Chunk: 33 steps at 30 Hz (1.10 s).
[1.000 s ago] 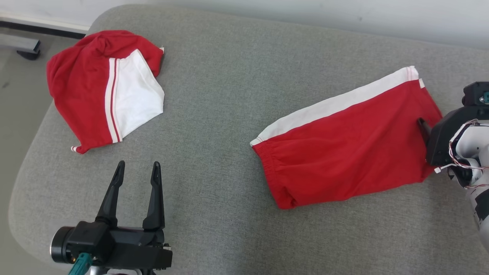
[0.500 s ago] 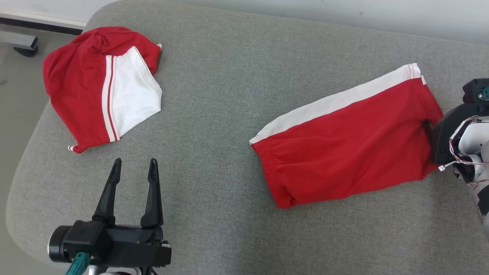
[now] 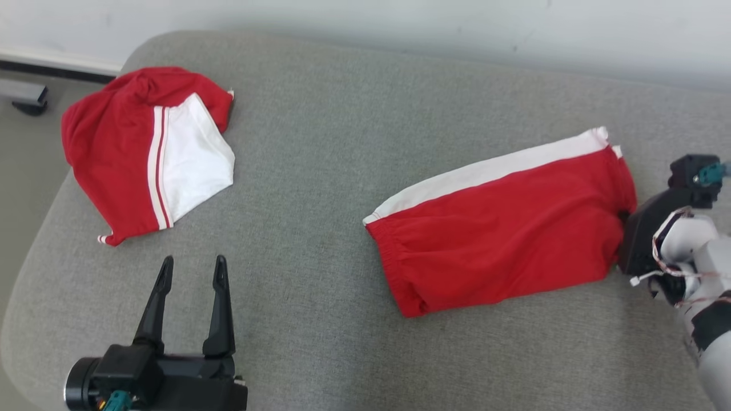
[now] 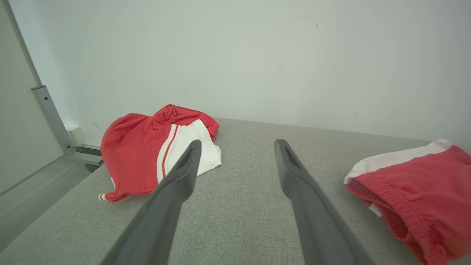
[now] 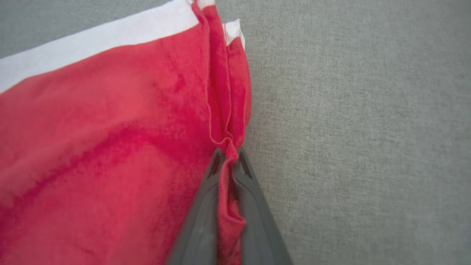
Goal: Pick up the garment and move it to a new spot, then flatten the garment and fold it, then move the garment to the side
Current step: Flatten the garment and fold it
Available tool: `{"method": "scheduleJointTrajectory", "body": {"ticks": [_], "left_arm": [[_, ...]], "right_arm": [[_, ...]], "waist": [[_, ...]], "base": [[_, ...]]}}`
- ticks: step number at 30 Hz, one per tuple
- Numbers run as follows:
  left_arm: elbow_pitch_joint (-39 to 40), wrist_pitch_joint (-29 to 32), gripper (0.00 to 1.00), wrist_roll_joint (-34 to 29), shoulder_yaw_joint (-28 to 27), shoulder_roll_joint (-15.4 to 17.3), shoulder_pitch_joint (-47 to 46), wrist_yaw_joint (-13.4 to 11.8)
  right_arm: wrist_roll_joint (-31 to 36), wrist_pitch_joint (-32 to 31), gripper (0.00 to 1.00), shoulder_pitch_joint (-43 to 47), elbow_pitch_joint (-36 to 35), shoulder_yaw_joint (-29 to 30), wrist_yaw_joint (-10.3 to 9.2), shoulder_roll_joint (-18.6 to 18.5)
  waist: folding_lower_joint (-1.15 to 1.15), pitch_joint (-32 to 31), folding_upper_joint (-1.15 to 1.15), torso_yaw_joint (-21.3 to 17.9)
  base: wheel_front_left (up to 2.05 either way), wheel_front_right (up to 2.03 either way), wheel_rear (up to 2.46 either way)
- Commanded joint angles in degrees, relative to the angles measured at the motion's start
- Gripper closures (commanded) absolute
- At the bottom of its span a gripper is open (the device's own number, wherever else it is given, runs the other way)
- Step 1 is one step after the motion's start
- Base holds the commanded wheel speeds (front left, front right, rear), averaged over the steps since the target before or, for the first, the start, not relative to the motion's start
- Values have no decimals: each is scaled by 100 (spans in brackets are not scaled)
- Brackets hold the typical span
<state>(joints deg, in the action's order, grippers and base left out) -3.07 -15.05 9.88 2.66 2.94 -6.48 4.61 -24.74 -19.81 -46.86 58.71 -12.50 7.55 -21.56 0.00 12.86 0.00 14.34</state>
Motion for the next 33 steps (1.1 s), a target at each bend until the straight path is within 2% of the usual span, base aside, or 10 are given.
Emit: {"method": "scheduleJointTrajectory", "body": {"ticks": [1,6,14,19,24,28,33], "left_arm": [[-7,-19,0,-42,-35,-9,82,17],[-45,-19,0,-180,-143,-6,342,81],[-33,-19,0,-273,-231,-7,626,180],[-22,-19,0,-301,-264,-7,735,195],[14,-19,0,-314,-300,-8,812,232],[28,-19,0,-306,-346,-8,877,245],[42,-19,0,-303,-412,-8,867,230]], "right_arm": [[-48,10,100,142,2,-25,-13,42],[-637,29,100,670,-461,-125,-13,15],[-1384,31,100,1849,-1305,-49,-13,-435],[-1494,76,100,2407,-1552,191,-13,-716],[-1326,200,100,2730,-1478,586,-13,-883],[-1262,223,100,2718,-1583,713,-13,-719],[-1295,223,100,2722,-2082,774,-13,-542]], "waist": [[0,-227,0,-155],[0,-604,0,-404],[0,-950,0,-759],[0,-1053,0,-891],[0,-1120,0,-931],[0,-1133,0,-977],[0,-1150,0,-1016]], "base": [[0,0,0],[0,0,0],[0,0,0],[0,0,0],[0,0,0],[0,0,0],[0,0,0]]}}
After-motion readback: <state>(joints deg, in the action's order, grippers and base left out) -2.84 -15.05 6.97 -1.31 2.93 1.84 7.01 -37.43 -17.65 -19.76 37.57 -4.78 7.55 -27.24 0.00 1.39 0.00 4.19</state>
